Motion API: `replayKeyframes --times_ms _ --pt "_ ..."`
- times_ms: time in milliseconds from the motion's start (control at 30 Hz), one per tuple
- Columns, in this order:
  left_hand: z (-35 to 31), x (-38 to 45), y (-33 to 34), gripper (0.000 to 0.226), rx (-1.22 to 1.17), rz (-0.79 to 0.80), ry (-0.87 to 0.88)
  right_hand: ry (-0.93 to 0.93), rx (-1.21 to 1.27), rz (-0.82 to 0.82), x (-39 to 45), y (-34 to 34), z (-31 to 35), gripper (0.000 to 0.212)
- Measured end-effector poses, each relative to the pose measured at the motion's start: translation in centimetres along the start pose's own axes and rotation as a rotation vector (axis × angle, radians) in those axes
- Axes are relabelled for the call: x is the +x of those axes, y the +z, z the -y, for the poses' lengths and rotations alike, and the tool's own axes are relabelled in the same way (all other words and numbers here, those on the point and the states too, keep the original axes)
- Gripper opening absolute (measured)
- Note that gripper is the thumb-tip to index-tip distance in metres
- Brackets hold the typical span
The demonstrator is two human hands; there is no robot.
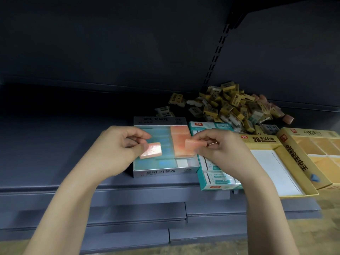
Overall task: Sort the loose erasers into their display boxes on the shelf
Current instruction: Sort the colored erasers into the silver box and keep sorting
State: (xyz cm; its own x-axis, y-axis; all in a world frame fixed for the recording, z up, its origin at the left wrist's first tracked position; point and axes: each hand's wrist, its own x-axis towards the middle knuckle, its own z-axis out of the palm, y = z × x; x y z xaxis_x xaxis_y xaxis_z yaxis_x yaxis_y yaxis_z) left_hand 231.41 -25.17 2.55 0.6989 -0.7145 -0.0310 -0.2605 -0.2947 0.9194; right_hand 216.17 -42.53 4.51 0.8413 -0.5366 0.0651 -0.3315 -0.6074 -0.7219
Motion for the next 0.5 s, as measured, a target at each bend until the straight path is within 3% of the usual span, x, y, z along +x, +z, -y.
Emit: replayKeyframes --times_ms 133,367,500 --pt "-0.1 -0.1 0.1 0.024 0.039 0.023 0.01 0.048 0.036 -0.02 -0.1 -0.2 -0.6 0.016" --pt "-1.3 -0.7 0.3 0.026 -0.049 0.123 0.013 0.109 0.222 0.026 -0.1 -1.1 -1.0 0.021" --pt "-1.7 -0.4 1.6 0.023 0.054 0.092 0.052 0.111 0.211 0.039 -0.2 -1.2 -0.7 0.023"
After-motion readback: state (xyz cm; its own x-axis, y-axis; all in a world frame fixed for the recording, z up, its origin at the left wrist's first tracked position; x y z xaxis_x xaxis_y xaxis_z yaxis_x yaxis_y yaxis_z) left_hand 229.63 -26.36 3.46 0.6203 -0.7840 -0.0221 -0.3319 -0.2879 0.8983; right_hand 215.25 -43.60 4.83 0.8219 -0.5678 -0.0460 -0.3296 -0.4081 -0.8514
